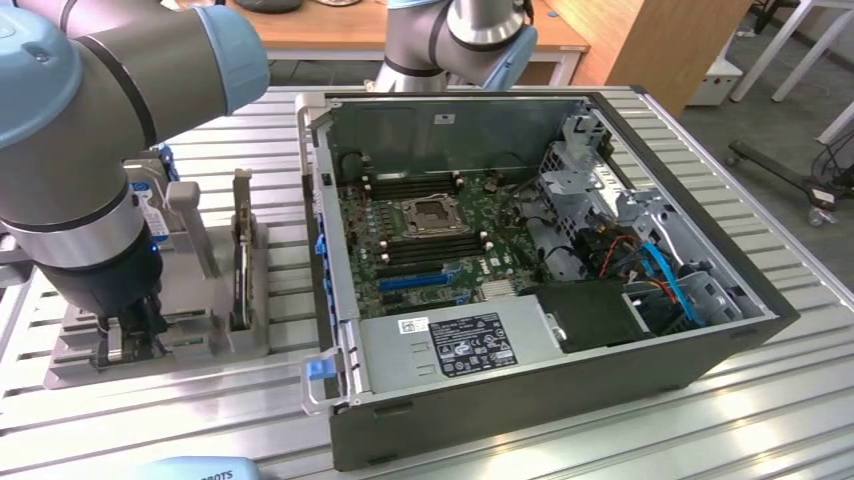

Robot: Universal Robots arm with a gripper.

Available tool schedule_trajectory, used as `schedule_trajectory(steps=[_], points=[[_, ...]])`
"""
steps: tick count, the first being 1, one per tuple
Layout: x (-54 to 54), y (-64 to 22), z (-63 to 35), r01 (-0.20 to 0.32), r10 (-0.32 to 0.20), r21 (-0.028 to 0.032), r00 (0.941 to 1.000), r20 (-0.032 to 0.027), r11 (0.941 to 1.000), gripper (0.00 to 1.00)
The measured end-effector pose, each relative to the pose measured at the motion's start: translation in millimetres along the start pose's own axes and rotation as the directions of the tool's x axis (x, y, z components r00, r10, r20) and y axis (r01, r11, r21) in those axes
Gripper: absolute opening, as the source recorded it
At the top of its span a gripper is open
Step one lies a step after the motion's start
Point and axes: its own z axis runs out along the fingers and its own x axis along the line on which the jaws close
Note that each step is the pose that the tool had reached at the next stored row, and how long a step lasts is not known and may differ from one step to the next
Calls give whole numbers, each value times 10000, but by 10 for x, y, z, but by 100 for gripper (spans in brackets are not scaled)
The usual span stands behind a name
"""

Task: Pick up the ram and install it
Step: 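Pick up the ram and move it above insertion slot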

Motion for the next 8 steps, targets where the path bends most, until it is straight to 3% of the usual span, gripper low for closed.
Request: schedule_trajectory(steps=[8], points=[[33,-5,-2,0,0,-5,10000,-1,10000,35]])
